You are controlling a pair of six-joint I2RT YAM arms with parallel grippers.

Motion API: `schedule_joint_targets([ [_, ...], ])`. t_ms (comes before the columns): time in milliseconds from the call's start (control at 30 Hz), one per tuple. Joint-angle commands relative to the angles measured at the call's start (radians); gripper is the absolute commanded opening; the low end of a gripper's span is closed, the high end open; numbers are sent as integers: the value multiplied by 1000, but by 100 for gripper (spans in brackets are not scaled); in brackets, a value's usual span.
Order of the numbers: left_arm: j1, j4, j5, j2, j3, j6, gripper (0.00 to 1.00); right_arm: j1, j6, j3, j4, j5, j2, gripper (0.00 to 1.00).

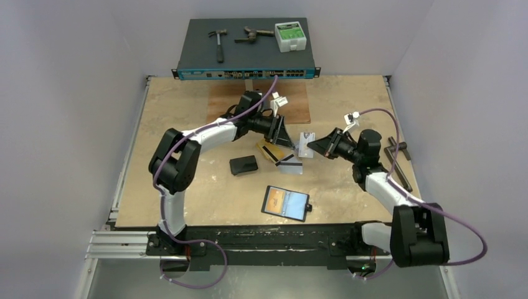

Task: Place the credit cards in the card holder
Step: Insert the credit card into the card holder.

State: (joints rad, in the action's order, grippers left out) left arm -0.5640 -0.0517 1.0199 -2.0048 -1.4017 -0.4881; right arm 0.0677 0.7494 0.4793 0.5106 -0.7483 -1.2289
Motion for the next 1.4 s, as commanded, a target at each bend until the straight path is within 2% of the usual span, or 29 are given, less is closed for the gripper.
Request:
schedule_joint_targets([
  [0, 25, 190, 23, 159, 17, 131, 47, 19, -99, 17, -202, 52, 149, 0],
  [67, 45, 326, 37, 204, 18, 189, 49, 32, -112, 15, -300, 57, 223, 0],
  [100, 54, 408, 50, 222, 10, 253, 54, 40, -114, 16, -364, 70, 264, 0],
  [133, 61, 522, 62, 241, -5, 336, 54, 53, -115, 15, -430, 83, 305, 0],
  [200, 64, 771, 46, 274, -34, 611, 55, 129, -121, 16, -584, 145, 373, 0],
  [267, 64, 944, -20, 311, -22, 894, 53, 216, -99, 4, -698, 211, 427, 0],
  [333, 63, 1025, -142, 364, 33, 1081, 50, 291, -23, -36, -771, 269, 499, 0],
  [433, 60, 1048, -286, 473, 173, 1315, 49, 383, 66, -75, -863, 364, 584, 0],
  [567, 12, 1060, -372, 669, 318, 1532, 50, 463, 129, -87, -961, 434, 645, 0],
  [667, -103, 1015, -488, 747, 399, 1632, 54, 480, 139, -92, -992, 442, 627, 0],
  [700, -145, 996, -537, 738, 406, 1640, 64, 484, 139, -92, -1003, 446, 609, 0],
  [733, -172, 972, -572, 725, 411, 1642, 66, 488, 137, -90, -1021, 455, 589, 0],
  [867, -251, 884, -653, 667, 401, 1714, 67, 499, 110, -59, -1094, 517, 527, 0],
  [1100, -350, 793, -736, 478, 279, 1673, 70, 500, 101, -65, -1136, 565, 449, 0],
  [1367, -378, 762, -687, 348, 203, 1618, 68, 501, 96, -57, -1165, 580, 439, 0],
])
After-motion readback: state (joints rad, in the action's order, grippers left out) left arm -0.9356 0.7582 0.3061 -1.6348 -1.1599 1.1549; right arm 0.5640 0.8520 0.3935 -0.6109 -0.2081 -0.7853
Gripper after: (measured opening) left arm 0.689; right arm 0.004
